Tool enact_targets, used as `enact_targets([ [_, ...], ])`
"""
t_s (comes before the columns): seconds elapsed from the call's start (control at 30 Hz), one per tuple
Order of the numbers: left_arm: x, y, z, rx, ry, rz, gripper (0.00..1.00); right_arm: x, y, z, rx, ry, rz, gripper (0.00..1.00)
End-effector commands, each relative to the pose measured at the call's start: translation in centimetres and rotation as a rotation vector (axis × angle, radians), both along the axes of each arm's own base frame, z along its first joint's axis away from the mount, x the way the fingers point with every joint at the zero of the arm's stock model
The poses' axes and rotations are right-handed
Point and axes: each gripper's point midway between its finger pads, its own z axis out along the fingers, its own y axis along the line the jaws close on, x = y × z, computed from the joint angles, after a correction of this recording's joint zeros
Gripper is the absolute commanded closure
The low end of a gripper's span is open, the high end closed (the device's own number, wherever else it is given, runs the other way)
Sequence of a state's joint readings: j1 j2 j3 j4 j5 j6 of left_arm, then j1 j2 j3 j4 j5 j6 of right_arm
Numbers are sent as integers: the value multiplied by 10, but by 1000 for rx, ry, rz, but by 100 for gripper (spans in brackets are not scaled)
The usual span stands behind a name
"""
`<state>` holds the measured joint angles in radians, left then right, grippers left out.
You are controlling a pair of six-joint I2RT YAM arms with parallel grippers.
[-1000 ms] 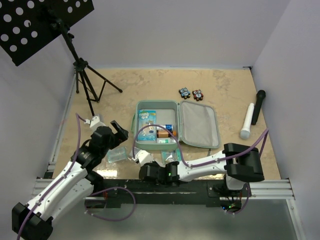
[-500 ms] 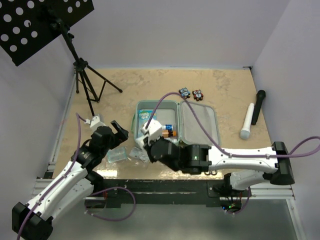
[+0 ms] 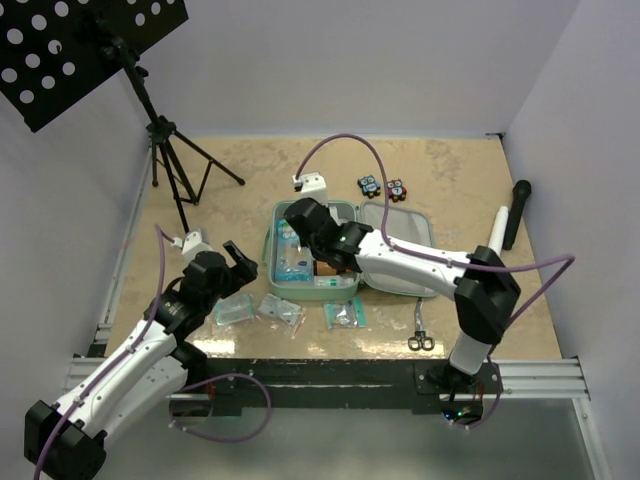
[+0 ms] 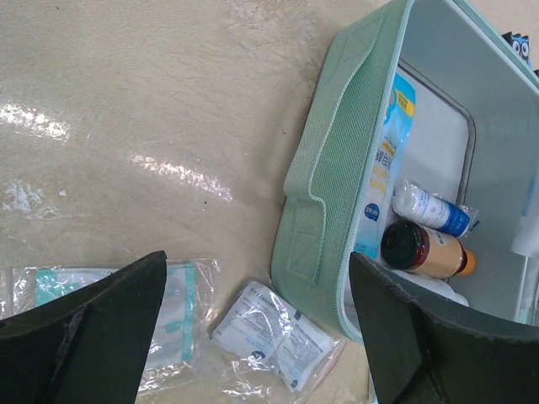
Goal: Organize the medicine kit
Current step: Place the medical item at the medicine box.
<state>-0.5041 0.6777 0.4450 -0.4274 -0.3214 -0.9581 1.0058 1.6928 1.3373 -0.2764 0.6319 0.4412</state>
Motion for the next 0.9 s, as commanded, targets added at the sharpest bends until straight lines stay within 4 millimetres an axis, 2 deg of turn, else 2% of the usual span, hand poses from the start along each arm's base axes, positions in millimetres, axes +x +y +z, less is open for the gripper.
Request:
enact_targets([
  [0.0,10,-2,19,-8,-57,-1,7,28,15,11,126,-3,-70,100],
  [0.3,10,-2,13,0,-43,-1,6,65,0,-37,103,47,-128,100],
  [0.37,11,-3,11,-1,-39,-6,6,72,-4,-53,81,71,-129,100],
  [0.67,10,-3,6,8,-20,-5,6,90,-7,-74,59,97,-141,100],
  [0.7,10,-2,5,9,-19,-3,6,91,-6,-75,58,99,-140,98],
  [0.87,10,-2,5,9,-18,-2,6,90,-2,-73,67,109,-111,68],
])
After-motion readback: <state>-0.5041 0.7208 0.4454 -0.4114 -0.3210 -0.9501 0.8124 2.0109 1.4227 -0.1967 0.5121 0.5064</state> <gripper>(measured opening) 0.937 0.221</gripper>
